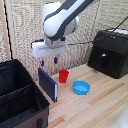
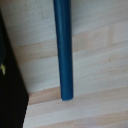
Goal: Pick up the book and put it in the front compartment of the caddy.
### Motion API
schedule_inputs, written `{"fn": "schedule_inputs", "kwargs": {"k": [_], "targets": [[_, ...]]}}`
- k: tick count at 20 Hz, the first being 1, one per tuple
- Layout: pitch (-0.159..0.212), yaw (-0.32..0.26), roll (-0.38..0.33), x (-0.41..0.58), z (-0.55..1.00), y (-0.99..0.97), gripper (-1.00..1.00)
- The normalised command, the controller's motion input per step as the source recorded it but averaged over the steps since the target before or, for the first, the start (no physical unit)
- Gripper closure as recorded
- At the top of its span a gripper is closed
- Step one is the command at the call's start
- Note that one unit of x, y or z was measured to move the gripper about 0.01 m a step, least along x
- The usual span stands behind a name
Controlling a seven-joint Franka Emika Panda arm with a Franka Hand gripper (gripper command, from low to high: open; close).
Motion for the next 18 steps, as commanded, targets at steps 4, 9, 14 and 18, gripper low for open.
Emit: {"fn": "schedule_inputs", "kwargs": {"k": [4, 9, 14, 18], "targets": [[0.050, 0.097, -0.050, 0.362, -0.26, 0.05, -1.00], [0.043, 0.098, -0.043, 0.306, -0.24, 0.00, -1.00], [0.014, 0.146, -0.021, 0.364, -0.25, -0.01, -1.00], [0.002, 0.202, 0.000, 0.403, -0.18, -0.15, -1.00]]}}
